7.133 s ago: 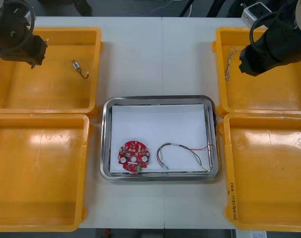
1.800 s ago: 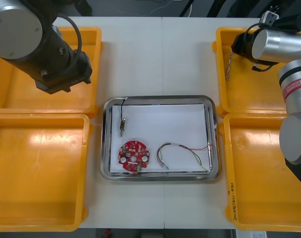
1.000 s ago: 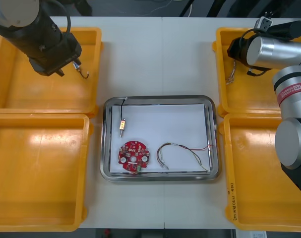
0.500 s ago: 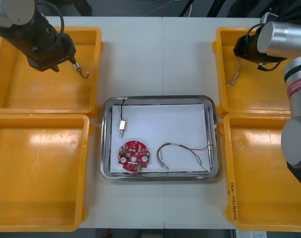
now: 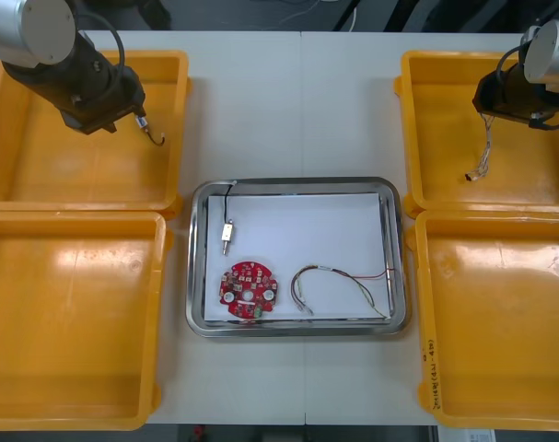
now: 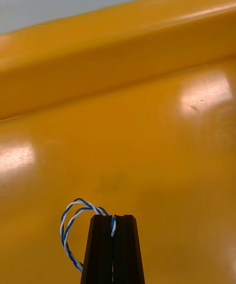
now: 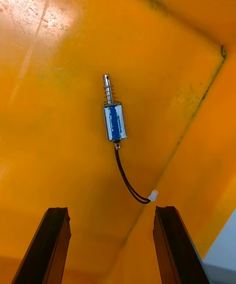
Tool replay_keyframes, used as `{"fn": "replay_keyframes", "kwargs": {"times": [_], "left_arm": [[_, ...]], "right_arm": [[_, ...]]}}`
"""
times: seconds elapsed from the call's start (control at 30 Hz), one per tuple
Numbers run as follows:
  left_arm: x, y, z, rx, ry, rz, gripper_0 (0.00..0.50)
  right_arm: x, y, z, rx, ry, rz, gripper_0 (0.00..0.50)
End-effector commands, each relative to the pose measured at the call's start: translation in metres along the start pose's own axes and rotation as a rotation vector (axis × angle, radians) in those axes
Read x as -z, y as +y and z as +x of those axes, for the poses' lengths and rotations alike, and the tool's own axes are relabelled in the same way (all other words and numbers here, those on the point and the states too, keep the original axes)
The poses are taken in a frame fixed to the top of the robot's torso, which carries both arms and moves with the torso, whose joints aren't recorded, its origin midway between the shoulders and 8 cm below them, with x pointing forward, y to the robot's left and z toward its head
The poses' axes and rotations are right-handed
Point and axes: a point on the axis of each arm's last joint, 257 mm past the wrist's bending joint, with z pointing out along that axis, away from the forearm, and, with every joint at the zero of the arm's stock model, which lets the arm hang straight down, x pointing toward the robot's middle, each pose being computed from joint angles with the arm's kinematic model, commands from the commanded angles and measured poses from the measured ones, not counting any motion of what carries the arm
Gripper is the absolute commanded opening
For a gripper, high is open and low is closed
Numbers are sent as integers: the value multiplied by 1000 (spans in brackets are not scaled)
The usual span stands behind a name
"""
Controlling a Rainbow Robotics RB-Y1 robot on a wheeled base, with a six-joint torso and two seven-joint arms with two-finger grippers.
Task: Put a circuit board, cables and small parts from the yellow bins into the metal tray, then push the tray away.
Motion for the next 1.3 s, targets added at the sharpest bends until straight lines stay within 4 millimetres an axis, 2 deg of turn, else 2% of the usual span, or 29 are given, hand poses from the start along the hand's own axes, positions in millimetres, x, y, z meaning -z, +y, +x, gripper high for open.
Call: {"fn": "replay_keyframes", "kwargs": {"times": [0.03, 0.13, 0.27, 0.53, 0.57, 0.6, 0.63, 0.67, 0.7, 0.73, 0.77, 0.9, 1.07, 1.13, 1.3], "left_arm": [[12, -26, -16, -61, -52, 25, 500], [4, -30, -11, -64, -45, 29, 500], [-4, -37, -9, -57, -47, 53, 500], [-16, -50, -1, -70, -48, 77, 500], [-17, -52, 1, -71, -46, 79, 500], [-19, -53, 3, -78, -48, 78, 500], [-21, -53, 4, -81, -47, 76, 500], [-23, -53, 6, -84, -45, 75, 500], [-24, -53, 6, -88, -46, 74, 500], [-25, -53, 8, -92, -45, 72, 500], [-27, -52, 9, -97, -42, 67, 500], [-29, -53, 13, -104, -37, 63, 500], [-32, -52, 17, -104, -29, 61, 500], [-34, -50, 17, -103, -28, 61, 500], [-36, -48, 18, -104, -25, 57, 500]], "right_arm": [[9, -30, -12, 47, -53, 36, 0], [7, -33, -3, 42, -52, 28, 0], [3, -29, 7, 24, -37, -4, 0], [3, -27, 8, 30, -37, -9, 0], [3, -28, 8, 32, -38, -8, 13], [3, -28, 8, 36, -38, -8, 95], [3, -28, 8, 38, -38, -8, 140], [3, -28, 8, 42, -38, -8, 140], [3, -27, 8, 45, -37, -9, 376], [3, -28, 8, 51, -38, -6, 470], [3, -29, 7, 59, -40, -4, 500], [6, -29, 3, 88, -48, 4, 500], [22, -34, -5, 114, -40, 17, 500], [41, -37, -13, 150, -31, 28, 500], [59, -43, -21, 238, -17, 24, 500]]}}
